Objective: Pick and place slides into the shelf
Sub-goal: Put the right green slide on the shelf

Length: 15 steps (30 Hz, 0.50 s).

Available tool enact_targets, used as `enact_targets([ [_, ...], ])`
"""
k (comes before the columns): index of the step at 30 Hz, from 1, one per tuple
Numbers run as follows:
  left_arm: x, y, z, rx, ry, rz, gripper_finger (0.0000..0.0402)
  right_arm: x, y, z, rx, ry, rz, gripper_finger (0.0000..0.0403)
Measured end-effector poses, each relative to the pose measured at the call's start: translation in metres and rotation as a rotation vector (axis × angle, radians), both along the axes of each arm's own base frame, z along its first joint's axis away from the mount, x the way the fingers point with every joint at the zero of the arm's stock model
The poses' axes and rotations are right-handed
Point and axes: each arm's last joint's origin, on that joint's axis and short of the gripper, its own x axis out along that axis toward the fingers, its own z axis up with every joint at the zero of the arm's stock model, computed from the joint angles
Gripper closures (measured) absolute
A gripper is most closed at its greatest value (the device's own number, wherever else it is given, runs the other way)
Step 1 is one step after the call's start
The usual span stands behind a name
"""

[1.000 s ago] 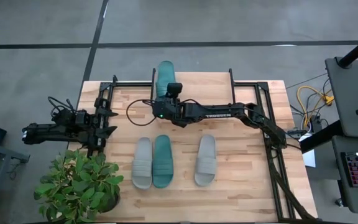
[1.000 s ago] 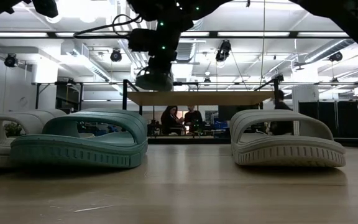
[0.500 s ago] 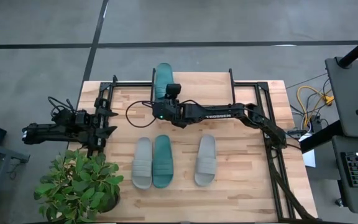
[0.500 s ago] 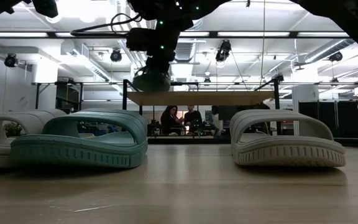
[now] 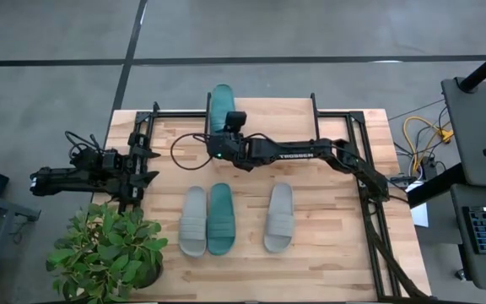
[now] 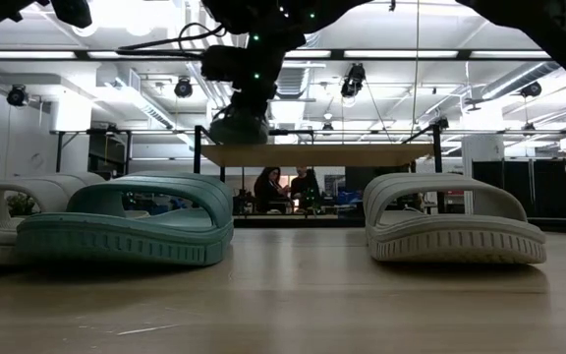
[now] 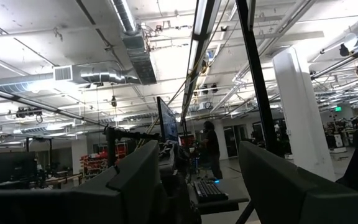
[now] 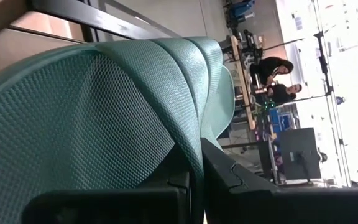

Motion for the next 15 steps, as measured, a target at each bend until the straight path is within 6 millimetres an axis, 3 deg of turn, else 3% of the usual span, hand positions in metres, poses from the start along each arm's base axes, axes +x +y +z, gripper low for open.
enact_targets([
  [15, 0.0001, 0.0000, 0.0000, 0.000, 0.000, 0.000, 0.0194, -0.0002, -0.0069, -0.0005, 0.043, -0.037, 0.007, 0.0394],
])
